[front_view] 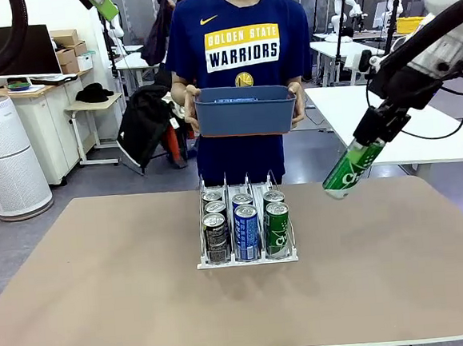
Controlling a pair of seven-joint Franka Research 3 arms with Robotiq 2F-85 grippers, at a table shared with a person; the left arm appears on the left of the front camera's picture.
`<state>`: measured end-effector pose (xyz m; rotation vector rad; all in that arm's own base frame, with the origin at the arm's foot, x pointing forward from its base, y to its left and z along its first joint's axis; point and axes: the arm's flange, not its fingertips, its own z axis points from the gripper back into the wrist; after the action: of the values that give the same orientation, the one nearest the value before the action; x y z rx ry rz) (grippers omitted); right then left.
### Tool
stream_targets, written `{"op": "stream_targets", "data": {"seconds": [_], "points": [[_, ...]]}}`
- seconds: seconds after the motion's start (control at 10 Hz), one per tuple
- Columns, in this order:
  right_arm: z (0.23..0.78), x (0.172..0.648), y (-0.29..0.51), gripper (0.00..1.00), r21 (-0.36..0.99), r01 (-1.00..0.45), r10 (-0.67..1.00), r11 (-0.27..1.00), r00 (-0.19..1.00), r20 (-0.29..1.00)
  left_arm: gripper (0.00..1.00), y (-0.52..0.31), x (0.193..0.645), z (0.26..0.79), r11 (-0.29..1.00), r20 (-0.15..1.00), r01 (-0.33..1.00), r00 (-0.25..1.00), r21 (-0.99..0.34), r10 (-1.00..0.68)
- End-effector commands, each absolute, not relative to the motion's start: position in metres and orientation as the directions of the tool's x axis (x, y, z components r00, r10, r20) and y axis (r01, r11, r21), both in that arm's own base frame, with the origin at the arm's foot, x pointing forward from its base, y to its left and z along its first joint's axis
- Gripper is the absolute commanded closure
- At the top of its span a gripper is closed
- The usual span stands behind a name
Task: Fill the beverage cans into the dispenser.
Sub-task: Place the picked Sprite in the line of the Automatic Can Dispenser with the same cans.
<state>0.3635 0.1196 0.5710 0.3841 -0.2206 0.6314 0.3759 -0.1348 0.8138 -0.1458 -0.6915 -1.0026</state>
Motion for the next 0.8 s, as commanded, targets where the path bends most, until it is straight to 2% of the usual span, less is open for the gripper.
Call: {"op": "stream_targets", "data": {"seconds": [0.0, 0.1, 0.5, 0.7], "points": [[0.558, 0.336, 0.154, 0.42, 0.227, -0.537, 0.447, 0.812, 0.823, 0.35, 0.0, -0.134, 0.375, 0.813, 0.548, 0.593, 0.813, 0.347, 0.197, -0.727], [0.55, 0.327, 0.166, 0.42, 0.172, -0.492, 0.41, 0.853, 0.837, 0.362, 0.0, -0.134, 0.375, 0.813, 0.548, 0.593, 0.813, 0.347, 0.197, -0.727], [0.511, 0.32, 0.191, 0.42, 0.106, -0.411, 0.337, 0.905, 0.848, 0.409, 0.0, -0.134, 0.375, 0.813, 0.548, 0.593, 0.813, 0.347, 0.197, -0.727], [0.493, 0.323, 0.199, 0.42, 0.095, -0.431, 0.358, 0.897, 0.838, 0.411, 0.0, -0.134, 0.375, 0.813, 0.548, 0.593, 0.813, 0.347, 0.197, -0.727]]}}
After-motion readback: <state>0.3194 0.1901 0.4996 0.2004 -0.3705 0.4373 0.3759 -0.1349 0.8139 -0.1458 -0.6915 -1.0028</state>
